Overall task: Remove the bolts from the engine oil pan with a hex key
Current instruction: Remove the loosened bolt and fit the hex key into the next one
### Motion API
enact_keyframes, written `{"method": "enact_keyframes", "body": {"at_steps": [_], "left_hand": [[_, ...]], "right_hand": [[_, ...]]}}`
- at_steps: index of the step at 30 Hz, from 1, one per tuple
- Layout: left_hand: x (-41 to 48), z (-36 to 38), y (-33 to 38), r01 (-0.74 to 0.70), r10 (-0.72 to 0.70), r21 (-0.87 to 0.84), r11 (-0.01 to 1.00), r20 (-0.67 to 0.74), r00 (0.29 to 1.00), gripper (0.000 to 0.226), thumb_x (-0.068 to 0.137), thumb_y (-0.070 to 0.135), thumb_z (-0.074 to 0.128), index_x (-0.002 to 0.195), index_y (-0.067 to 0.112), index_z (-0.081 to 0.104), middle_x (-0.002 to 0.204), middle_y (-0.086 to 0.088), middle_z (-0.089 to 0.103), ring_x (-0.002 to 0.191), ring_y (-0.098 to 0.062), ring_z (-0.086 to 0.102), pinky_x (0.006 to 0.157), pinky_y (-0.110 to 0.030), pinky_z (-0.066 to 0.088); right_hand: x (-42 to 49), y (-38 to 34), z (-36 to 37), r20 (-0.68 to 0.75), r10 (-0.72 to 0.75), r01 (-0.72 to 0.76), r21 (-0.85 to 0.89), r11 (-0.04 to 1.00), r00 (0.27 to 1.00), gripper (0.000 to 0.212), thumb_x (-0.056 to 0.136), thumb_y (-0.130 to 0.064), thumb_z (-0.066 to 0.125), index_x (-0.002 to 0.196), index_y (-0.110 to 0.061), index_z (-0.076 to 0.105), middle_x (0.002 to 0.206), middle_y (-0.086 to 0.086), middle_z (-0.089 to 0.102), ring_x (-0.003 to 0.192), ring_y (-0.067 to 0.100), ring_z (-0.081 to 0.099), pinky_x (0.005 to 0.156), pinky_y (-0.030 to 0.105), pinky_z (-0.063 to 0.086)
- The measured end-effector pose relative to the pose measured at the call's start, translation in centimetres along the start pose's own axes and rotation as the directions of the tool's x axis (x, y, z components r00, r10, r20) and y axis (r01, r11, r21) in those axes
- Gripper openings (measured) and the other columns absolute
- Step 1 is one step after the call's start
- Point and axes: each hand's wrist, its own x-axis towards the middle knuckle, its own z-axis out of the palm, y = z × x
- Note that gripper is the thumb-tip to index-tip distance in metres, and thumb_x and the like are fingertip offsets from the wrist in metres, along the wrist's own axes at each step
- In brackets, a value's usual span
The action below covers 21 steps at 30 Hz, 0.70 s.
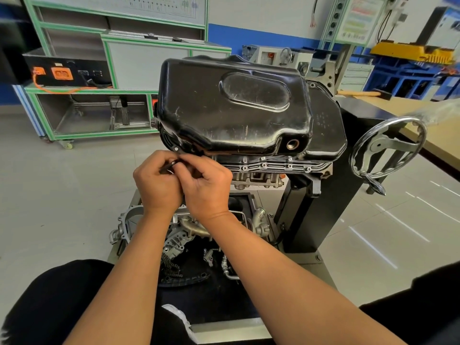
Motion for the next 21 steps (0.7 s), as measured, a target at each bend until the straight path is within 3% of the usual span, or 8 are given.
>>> {"method": "enact_keyframes", "body": {"at_steps": [3, 6, 10, 15, 19, 21], "left_hand": [[-0.1, -0.2, 0.5, 0.034, -0.033, -0.034, 0.999, 0.033, 0.999, 0.027, 0.079, -0.007, 0.063, 0.095, 0.013, 0.071, 0.079, 0.009, 0.067, 0.07, -0.002, 0.063, 0.061, -0.024, 0.053], [-0.2, -0.6, 0.6, -0.02, 0.02, -0.002, 1.0, 0.134, 0.991, 0.024, 0.088, -0.002, 0.063, 0.104, 0.013, 0.074, 0.081, 0.002, 0.07, 0.057, -0.017, 0.061, 0.048, -0.03, 0.048], [0.1, -1.1, 0.5, -0.08, 0.071, 0.038, 0.996, 0.209, 0.975, 0.019, 0.092, 0.0, 0.06, 0.089, 0.013, 0.074, 0.064, 0.007, 0.061, 0.056, -0.004, 0.052, 0.05, -0.025, 0.042], [0.3, -1.1, 0.1, -0.115, 0.101, 0.091, 0.989, 0.147, 0.984, 0.014, 0.088, -0.001, 0.067, 0.075, -0.001, 0.071, 0.061, -0.003, 0.061, 0.054, -0.016, 0.049, 0.049, -0.03, 0.042], [0.3, -1.0, -0.1, -0.103, 0.095, 0.07, 0.992, 0.103, 0.99, 0.012, 0.08, -0.009, 0.064, 0.073, 0.001, 0.066, 0.065, -0.004, 0.06, 0.059, -0.009, 0.047, 0.054, -0.024, 0.04], [0.2, -1.0, 0.0, -0.093, 0.087, 0.051, 0.994, 0.108, 0.99, 0.014, 0.081, -0.01, 0.061, 0.082, 0.001, 0.069, 0.07, -0.004, 0.063, 0.062, -0.006, 0.052, 0.059, -0.02, 0.043]], "right_hand": [[-0.2, 0.2, 0.1, -0.001, -0.027, 0.027, -0.021, 0.999, 1.0, 0.015, 0.083, -0.001, 0.074, 0.098, 0.001, 0.077, 0.084, 0.011, 0.075, 0.075, 0.02, 0.07, 0.07, 0.037, 0.059], [-0.3, 0.3, 0.0, 0.019, -0.066, 0.067, -0.059, 0.996, 0.998, 0.015, 0.087, 0.0, 0.072, 0.102, 0.002, 0.076, 0.086, 0.012, 0.075, 0.077, 0.024, 0.071, 0.07, 0.04, 0.06], [-0.6, 0.1, -0.1, 0.043, -0.082, 0.088, -0.142, 0.986, 0.996, 0.012, 0.093, -0.004, 0.066, 0.097, 0.0, 0.075, 0.083, 0.01, 0.073, 0.073, 0.025, 0.069, 0.063, 0.043, 0.057], [-0.3, -0.4, 0.1, 0.036, -0.033, 0.037, -0.119, 0.992, 0.999, 0.016, 0.089, -0.01, 0.073, 0.103, -0.002, 0.076, 0.088, 0.009, 0.075, 0.079, 0.022, 0.07, 0.07, 0.038, 0.058], [-0.2, -0.5, 0.2, 0.051, -0.021, 0.024, -0.06, 0.998, 0.998, 0.015, 0.083, 0.001, 0.076, 0.098, -0.002, 0.078, 0.086, 0.009, 0.074, 0.078, 0.02, 0.069, 0.072, 0.037, 0.057], [-0.2, -0.4, 0.2, 0.06, -0.027, 0.029, -0.042, 0.999, 0.998, 0.014, 0.083, 0.003, 0.076, 0.097, -0.001, 0.078, 0.084, 0.01, 0.074, 0.077, 0.022, 0.069, 0.07, 0.039, 0.057]]}}
